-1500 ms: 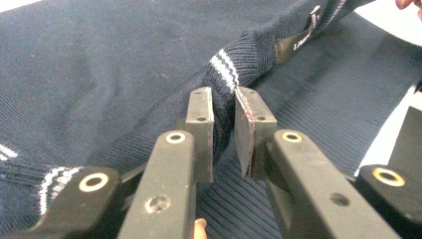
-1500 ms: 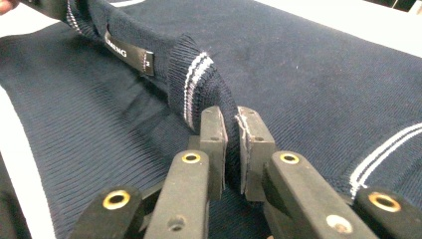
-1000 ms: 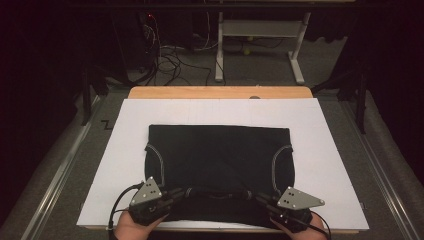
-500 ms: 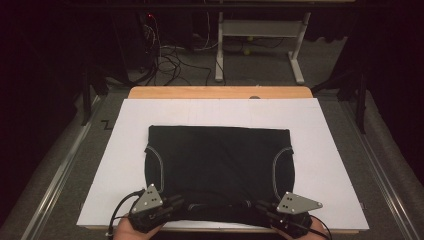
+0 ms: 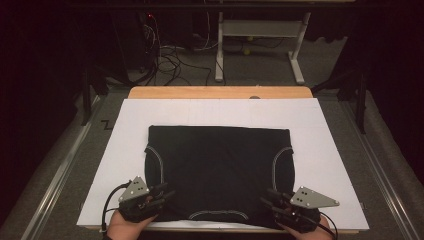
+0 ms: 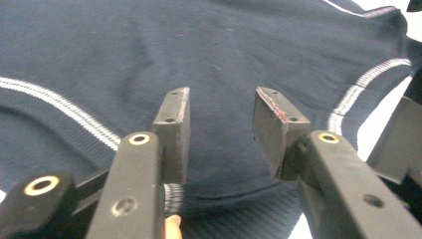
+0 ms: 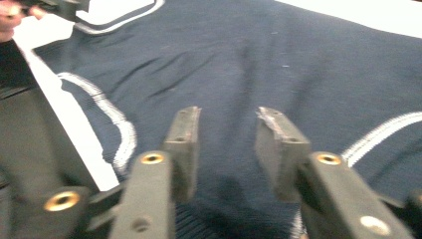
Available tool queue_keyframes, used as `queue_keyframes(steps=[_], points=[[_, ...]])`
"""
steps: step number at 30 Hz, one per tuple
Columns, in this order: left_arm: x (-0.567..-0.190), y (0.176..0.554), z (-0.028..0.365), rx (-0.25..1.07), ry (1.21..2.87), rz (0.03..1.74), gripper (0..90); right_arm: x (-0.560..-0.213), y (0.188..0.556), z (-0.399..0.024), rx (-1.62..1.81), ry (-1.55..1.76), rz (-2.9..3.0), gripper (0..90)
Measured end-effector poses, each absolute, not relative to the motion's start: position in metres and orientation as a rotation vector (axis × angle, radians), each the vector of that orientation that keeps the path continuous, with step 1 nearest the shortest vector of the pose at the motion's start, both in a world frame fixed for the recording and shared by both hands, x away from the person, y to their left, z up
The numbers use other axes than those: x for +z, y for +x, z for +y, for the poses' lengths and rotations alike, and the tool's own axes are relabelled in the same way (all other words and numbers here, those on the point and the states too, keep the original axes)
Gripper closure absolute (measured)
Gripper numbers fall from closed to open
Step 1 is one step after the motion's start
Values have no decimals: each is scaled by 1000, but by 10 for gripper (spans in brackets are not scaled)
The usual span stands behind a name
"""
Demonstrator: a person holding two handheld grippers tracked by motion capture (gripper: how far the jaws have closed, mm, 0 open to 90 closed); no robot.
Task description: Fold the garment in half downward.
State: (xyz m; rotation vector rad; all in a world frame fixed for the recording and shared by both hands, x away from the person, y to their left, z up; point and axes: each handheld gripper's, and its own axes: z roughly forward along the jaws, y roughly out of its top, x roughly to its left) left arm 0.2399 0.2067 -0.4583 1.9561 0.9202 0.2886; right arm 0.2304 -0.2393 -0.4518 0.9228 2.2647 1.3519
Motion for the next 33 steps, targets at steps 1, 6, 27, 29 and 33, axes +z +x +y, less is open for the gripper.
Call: queue_keyframes(steps=[1,6,27,29,33], points=[[-459,241,209,300,1946,926,517,-453,232,-240,1344,934,2254,575],[-463,250,223,376,1916,965,420,-458,240,-245,1322,1015,2204,437],[-460,266,271,446,1816,1113,164,-463,265,-257,1276,1201,2052,0],[-458,266,272,462,1806,1129,118,-463,265,-258,1270,1203,2050,0],[-455,268,271,439,1819,1129,0,-463,265,-259,1264,1208,2045,0]])
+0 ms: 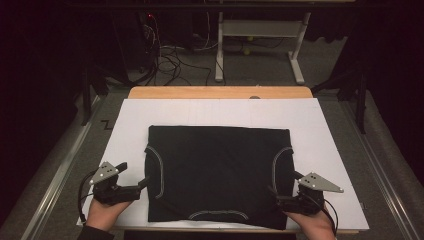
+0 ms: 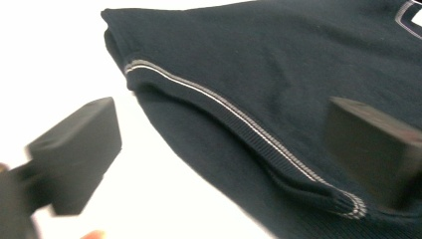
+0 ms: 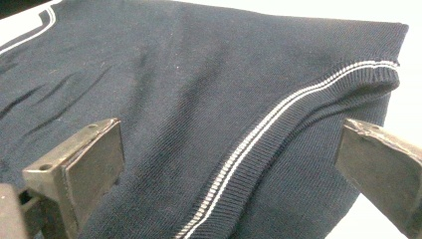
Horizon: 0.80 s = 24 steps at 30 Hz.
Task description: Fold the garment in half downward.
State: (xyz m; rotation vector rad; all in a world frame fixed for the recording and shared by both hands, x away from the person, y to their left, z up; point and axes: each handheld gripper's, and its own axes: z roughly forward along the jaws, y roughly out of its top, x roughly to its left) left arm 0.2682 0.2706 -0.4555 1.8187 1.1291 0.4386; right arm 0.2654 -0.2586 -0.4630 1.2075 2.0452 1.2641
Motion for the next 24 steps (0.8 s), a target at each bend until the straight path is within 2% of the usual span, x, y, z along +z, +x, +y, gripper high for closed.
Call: queue_keyframes(steps=[13,24], points=[[-457,272,267,420,1842,1097,0,-459,272,-249,1283,1186,2031,0],[-455,276,267,404,1835,1087,0,-440,277,-218,1329,1091,2025,0]])
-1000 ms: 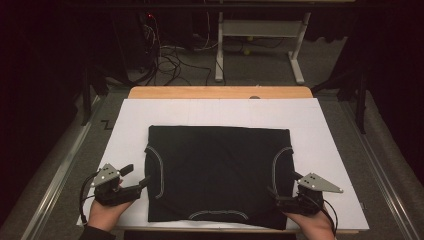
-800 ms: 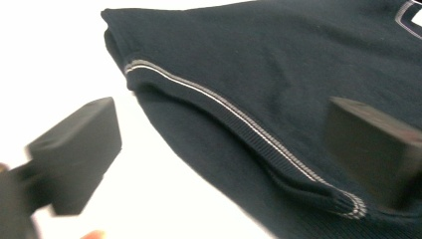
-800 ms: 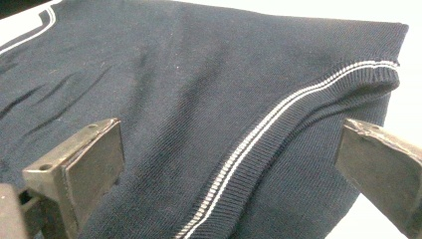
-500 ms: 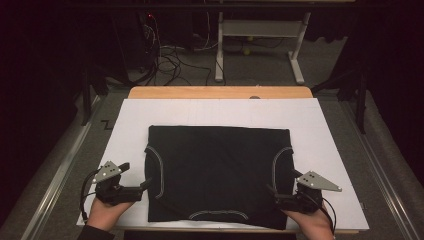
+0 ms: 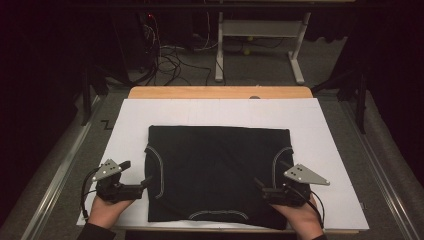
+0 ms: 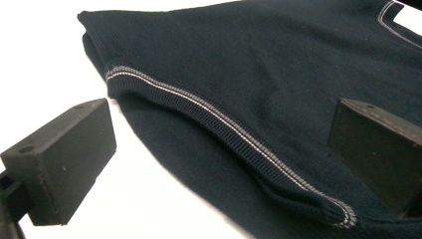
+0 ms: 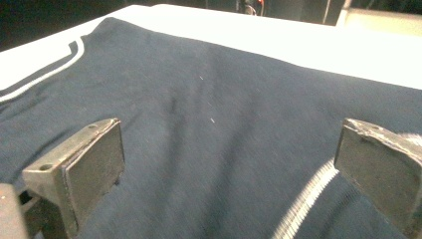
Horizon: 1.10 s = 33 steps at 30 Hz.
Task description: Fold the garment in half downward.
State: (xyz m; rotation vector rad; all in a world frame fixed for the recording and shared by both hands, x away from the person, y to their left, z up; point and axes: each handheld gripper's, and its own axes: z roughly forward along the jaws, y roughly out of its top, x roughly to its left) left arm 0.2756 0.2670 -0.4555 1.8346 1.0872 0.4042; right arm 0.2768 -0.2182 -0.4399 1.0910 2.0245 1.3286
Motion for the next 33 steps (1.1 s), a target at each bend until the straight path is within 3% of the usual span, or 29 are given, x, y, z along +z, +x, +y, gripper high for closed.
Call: queue_keyframes(steps=[11,33], points=[[-456,282,267,418,1828,1094,0,-437,290,-174,1354,1000,2073,0],[-438,332,274,390,1815,1133,0,-438,305,-70,1394,857,2197,0]])
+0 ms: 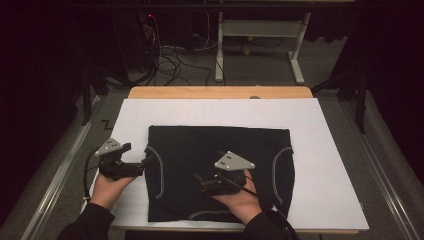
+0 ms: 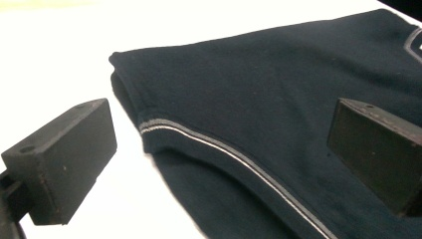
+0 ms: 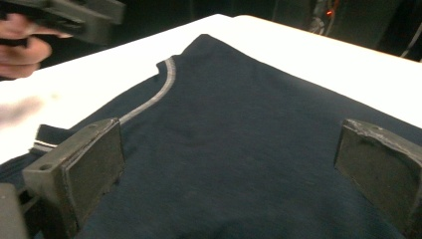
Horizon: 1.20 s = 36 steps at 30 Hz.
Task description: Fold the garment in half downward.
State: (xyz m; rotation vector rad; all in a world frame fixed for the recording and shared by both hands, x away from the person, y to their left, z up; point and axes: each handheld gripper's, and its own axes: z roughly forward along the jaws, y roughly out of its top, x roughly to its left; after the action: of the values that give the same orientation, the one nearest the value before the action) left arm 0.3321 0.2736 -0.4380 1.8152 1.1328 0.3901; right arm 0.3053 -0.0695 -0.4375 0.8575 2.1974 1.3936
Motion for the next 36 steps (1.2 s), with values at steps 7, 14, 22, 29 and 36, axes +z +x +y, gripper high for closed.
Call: queue_keyframes(steps=[7,14,22,29,36], points=[[-428,344,278,391,1812,1149,0,-438,297,-42,1413,800,2249,0],[-415,356,274,404,1817,1129,0,-441,288,-28,1437,764,2286,0],[-405,376,272,420,1810,1122,0,-441,281,-20,1470,748,2314,0],[-412,388,273,398,1813,1128,0,-444,276,-11,1467,721,2349,0],[-418,395,276,392,1785,1140,0,-448,275,-5,1453,717,2377,0]])
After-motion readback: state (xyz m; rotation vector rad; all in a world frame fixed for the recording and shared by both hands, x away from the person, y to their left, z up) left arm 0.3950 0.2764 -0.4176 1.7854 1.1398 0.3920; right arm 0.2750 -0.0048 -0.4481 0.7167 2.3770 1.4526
